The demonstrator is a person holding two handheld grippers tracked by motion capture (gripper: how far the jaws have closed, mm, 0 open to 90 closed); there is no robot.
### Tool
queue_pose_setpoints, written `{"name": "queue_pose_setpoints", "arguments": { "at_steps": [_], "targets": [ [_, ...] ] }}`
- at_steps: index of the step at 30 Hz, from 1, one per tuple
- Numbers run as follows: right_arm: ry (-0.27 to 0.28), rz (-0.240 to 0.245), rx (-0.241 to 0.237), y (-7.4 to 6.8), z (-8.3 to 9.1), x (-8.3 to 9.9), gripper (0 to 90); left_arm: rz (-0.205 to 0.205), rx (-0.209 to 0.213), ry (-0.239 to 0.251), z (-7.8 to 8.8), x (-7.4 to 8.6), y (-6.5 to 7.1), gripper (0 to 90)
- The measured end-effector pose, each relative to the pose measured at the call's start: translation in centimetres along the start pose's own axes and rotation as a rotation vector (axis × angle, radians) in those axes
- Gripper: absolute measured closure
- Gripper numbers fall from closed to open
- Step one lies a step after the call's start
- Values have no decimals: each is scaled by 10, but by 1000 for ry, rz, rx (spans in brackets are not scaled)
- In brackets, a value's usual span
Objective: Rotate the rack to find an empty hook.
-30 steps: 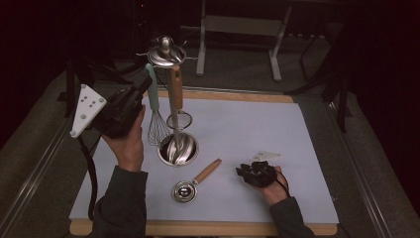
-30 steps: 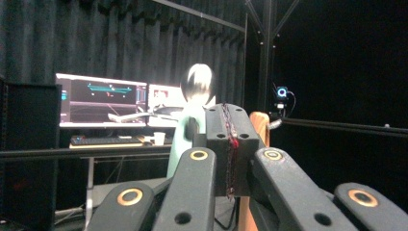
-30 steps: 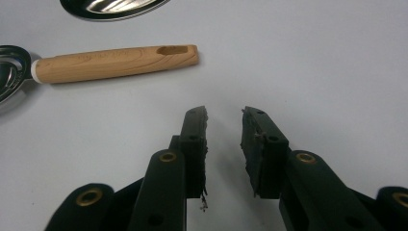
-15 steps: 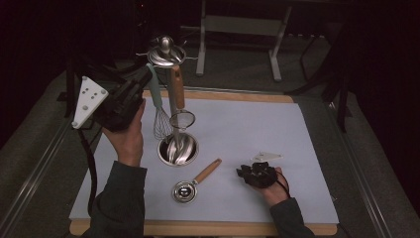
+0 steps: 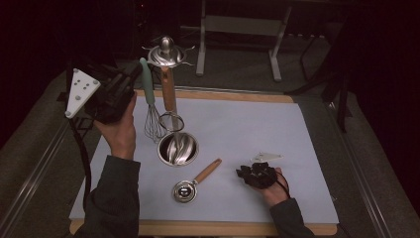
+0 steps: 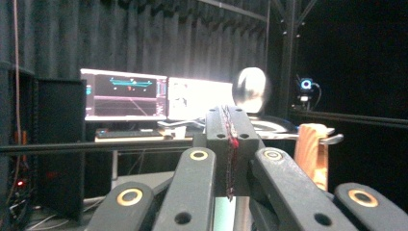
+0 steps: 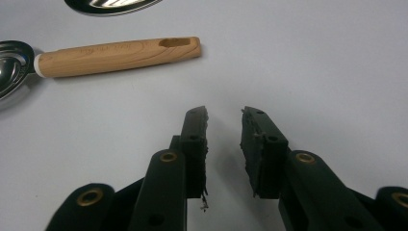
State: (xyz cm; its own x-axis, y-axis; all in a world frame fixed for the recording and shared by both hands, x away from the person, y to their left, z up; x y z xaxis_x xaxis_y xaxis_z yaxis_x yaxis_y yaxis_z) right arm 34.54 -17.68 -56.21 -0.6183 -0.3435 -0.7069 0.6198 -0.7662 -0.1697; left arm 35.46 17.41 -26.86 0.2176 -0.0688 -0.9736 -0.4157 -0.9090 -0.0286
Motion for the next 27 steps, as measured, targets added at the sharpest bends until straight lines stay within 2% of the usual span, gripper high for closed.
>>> {"name": "queue_pose_setpoints", "arguments": {
  "at_steps": [9,16,27],
  "targets": [
    [4,-5,-1,-1,1,-1,716,0,-32,-32,-12,2,-13,896],
    [7,1,1,0,1,-1,717,3,-50,-53,-20,2,-18,897],
    [4,3,3,-1,1,-1,717,-3,-42,-63,-17,3,-18,890]
  ]
}}
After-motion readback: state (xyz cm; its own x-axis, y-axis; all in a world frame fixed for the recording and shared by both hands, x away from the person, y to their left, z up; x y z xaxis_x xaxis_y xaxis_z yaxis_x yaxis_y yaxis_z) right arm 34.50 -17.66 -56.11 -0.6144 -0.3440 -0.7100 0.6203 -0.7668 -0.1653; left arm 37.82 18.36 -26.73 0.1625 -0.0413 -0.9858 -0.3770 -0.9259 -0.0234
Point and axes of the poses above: each handheld gripper's, and its own axes: z roughly backward along the jaws, x roughly out of its underside, y roughly to its right, the point moved 6 cm from there along -z, roughly forward along the jaws, and after that the axes turned 5 degrees about -z, right-handed, at the moved point
